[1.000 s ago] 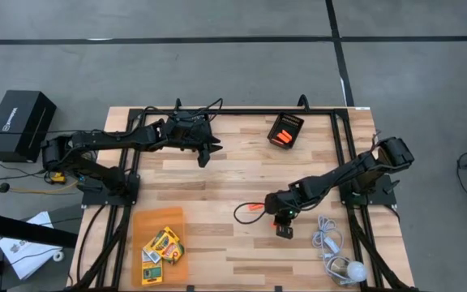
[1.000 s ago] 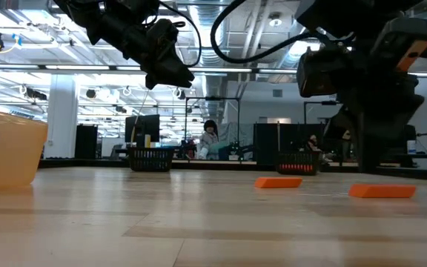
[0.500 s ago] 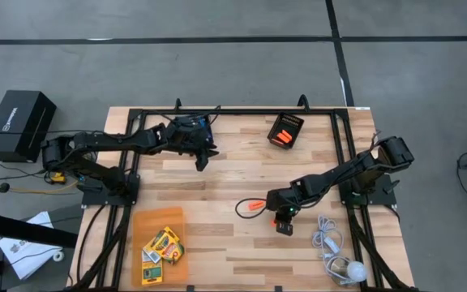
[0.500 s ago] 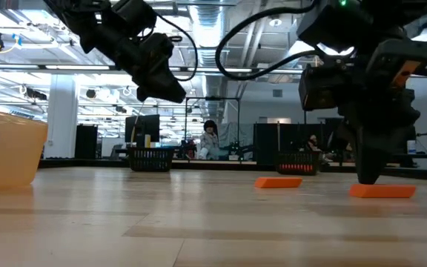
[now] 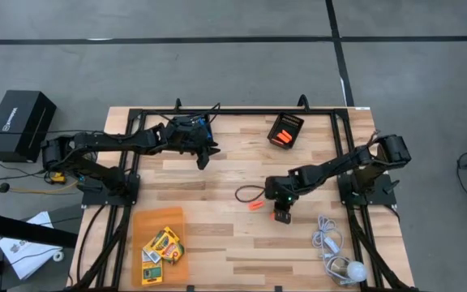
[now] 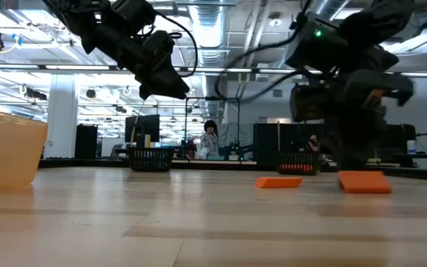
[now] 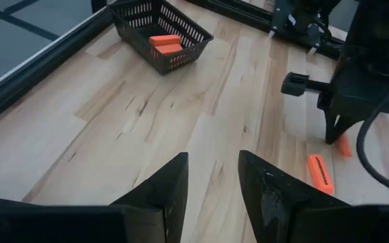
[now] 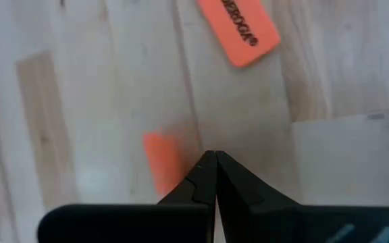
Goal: Pick & Place School Supplies
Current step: Put the orange eraser into the right black bin
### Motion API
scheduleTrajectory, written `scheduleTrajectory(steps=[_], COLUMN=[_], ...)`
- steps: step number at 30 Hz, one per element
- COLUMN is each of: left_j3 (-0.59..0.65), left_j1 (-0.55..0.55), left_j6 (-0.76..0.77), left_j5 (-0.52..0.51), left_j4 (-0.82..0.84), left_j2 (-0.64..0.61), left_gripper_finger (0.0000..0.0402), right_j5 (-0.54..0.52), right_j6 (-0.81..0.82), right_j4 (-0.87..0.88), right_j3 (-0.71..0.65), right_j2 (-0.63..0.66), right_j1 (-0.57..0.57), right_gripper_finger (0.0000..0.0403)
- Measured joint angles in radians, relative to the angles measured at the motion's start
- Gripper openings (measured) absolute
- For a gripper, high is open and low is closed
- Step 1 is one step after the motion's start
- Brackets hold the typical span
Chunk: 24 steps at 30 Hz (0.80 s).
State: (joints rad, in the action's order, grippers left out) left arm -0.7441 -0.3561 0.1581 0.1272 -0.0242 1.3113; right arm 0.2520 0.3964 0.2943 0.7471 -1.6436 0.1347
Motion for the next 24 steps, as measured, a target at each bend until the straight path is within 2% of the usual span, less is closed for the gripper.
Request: scheduleTrajectory(steps=[11, 16, 24], left_j3=[0.000, 0.000, 0.000], left_j1=[0.000, 0.000, 0.001], left_j6=[0.003, 0.013, 0.025], left_j5=[-0.004, -0.003, -0.003], left_j4=[0.000, -0.001, -0.025], left_j2=[0.000, 0.000, 0.000], left_gripper_finger=[0.0126, 0.0126, 0.0126], right_j5=[0.042, 0.099, 0.069], right_j6=[-0.067, -0.058, 0.041], right_j4=[0.006, -0.008, -0.107], right_j3=[0.000, 0.001, 0.003], right_j2=[0.000, 0.000, 0.067], right_j1=[-0.105, -0.069, -0.003], right_gripper_finger=[0.0000, 0.0000, 0.0000])
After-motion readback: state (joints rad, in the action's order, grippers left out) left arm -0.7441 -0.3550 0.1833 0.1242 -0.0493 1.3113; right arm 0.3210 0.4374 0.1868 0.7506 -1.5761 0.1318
